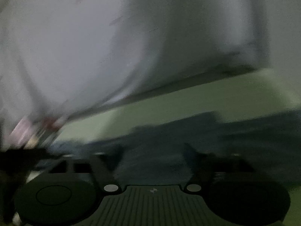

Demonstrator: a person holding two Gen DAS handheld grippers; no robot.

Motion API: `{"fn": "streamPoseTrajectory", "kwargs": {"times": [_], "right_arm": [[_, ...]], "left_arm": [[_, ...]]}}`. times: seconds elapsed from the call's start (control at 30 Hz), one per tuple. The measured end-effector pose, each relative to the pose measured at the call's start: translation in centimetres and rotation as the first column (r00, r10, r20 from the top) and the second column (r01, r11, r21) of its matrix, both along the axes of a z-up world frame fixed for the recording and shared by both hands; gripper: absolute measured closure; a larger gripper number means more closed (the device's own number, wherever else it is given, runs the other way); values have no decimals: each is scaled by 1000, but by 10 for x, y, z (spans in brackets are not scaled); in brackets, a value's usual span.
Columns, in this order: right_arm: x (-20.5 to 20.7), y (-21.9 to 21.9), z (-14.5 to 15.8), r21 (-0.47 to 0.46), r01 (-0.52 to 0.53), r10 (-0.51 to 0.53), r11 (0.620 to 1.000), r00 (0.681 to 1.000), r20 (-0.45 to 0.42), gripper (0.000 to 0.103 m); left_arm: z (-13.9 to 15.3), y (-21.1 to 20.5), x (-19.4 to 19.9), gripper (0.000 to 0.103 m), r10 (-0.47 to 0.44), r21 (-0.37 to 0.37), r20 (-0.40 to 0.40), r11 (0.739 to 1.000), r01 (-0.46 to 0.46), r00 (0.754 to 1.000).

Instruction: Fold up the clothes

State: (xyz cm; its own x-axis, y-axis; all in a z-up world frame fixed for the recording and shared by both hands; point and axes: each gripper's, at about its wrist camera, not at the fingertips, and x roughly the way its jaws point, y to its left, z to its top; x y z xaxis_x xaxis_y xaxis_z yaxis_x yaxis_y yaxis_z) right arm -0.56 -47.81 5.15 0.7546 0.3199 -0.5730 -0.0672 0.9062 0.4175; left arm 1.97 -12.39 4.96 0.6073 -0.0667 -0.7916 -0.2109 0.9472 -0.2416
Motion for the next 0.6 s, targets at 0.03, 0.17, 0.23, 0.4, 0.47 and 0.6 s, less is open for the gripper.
{"fn": "streamPoseTrajectory", "kwargs": {"times": [0.03, 0.17, 0.23, 0.4, 0.47, 0.6], "right_arm": [[-1, -16, -6, -28, 64, -65, 998, 997, -38, 18], [-7, -78, -29, -133, 282, -302, 950, 939, -164, 32], [-16, -90, -33, -101, 311, -325, 945, 927, -187, 32], [-38, -94, -37, -11, 351, -346, 936, 914, -211, 31], [-41, -89, -32, -6, 355, -349, 935, 916, -196, 31], [-36, -73, -26, -33, 298, -299, 954, 935, -189, 30]], "left_arm": [[-4, -6, -1, 18, -20, -21, -10, 1000, 19, 1000], [-20, -34, -1, 18, -126, -143, -50, 983, 117, 991], [-29, -50, 4, 18, -170, -182, -58, 971, 157, 984], [-44, -76, 23, 12, -192, -271, -62, 948, 169, 979], [-46, -79, 29, 8, -179, -274, -60, 949, 156, 982], [-57, -89, 39, 58, -151, -205, -73, 970, 133, 986]]}}
